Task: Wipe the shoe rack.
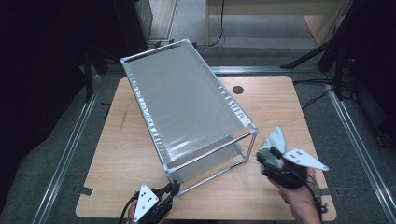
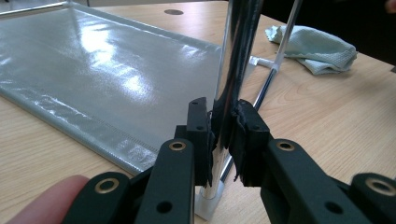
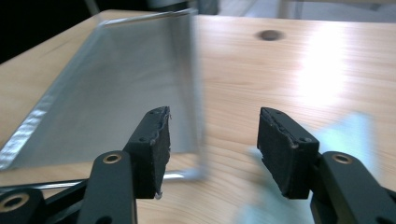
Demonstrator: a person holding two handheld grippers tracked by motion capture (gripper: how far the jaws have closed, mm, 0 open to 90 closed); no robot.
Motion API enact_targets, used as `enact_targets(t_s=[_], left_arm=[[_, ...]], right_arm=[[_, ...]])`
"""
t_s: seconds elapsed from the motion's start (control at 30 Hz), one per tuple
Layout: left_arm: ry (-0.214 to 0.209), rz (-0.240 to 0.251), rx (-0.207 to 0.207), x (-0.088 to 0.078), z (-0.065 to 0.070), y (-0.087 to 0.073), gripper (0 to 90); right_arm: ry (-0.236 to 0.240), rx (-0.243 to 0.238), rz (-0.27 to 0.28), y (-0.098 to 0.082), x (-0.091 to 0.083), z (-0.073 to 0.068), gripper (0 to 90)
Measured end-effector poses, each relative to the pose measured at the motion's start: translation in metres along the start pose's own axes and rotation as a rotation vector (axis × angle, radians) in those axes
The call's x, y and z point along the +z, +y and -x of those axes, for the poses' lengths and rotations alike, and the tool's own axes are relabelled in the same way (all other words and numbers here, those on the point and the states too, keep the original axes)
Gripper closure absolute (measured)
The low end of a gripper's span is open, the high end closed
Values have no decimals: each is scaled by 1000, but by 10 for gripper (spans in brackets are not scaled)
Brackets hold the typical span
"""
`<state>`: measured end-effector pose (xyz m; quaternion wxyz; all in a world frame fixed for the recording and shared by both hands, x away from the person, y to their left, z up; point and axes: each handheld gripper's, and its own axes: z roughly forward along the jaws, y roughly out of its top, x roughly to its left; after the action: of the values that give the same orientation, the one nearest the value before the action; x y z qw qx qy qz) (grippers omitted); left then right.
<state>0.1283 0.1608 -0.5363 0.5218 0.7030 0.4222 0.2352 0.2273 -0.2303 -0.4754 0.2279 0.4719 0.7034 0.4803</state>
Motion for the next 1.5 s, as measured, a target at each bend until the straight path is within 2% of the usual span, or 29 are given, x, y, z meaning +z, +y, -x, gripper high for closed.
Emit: enact_targets(t_s=[0.03,0.1,0.13,0.17,0.23,0.3,0.33,0.37,0.4,0.43,0.53,0.63,0.67,0.83,0.87,0.93,1.07,1.2,1.37,1.5], left_arm=[[0,0,0,0,0,0,792],[-1,-3,2,0,0,0,791],[-6,-4,1,0,0,1,792],[-6,-4,1,0,0,1,792],[-22,-3,6,1,1,2,792],[-35,-5,16,1,2,2,794],[-60,-7,28,2,2,2,795],[-60,-7,28,2,2,2,797],[-66,-9,33,2,3,3,797],[-83,-13,34,1,4,3,799],[-94,-9,36,0,3,3,792],[-102,5,27,-2,1,4,714],[-111,12,11,-3,-1,6,699],[-123,0,6,0,-1,5,659],[-121,-9,10,3,1,4,658],[-122,-15,11,4,2,3,658],[-117,-17,17,3,3,3,664],[-118,-8,7,2,2,4,695],[-121,-8,14,2,3,5,720],[-118,-8,8,1,2,6,761]], right_arm=[[0,0,0,0,0,0,457],[-53,88,27,-3,-13,27,472],[-116,135,22,-9,-16,45,475],[-144,143,5,-14,-16,52,475],[-164,132,-35,-25,-11,60,460],[-159,118,-76,-34,-2,60,422],[-185,110,-98,-36,4,59,413],[-185,110,-98,-36,4,59,413],[-215,108,-113,-38,10,58,410],[-225,116,-127,-39,20,57,374],[-246,126,-173,-41,34,57,407],[-251,132,-232,-46,42,58,428],[-252,127,-241,-48,43,57,429],[-258,107,-249,-50,42,54,422],[-267,84,-247,-52,42,51,408],[-278,69,-253,-53,42,48,399],[-295,62,-263,-53,43,45,394],[-293,53,-258,-54,43,45,390],[-290,49,-267,-53,44,45,396],[-301,62,-274,-52,44,43,436]])
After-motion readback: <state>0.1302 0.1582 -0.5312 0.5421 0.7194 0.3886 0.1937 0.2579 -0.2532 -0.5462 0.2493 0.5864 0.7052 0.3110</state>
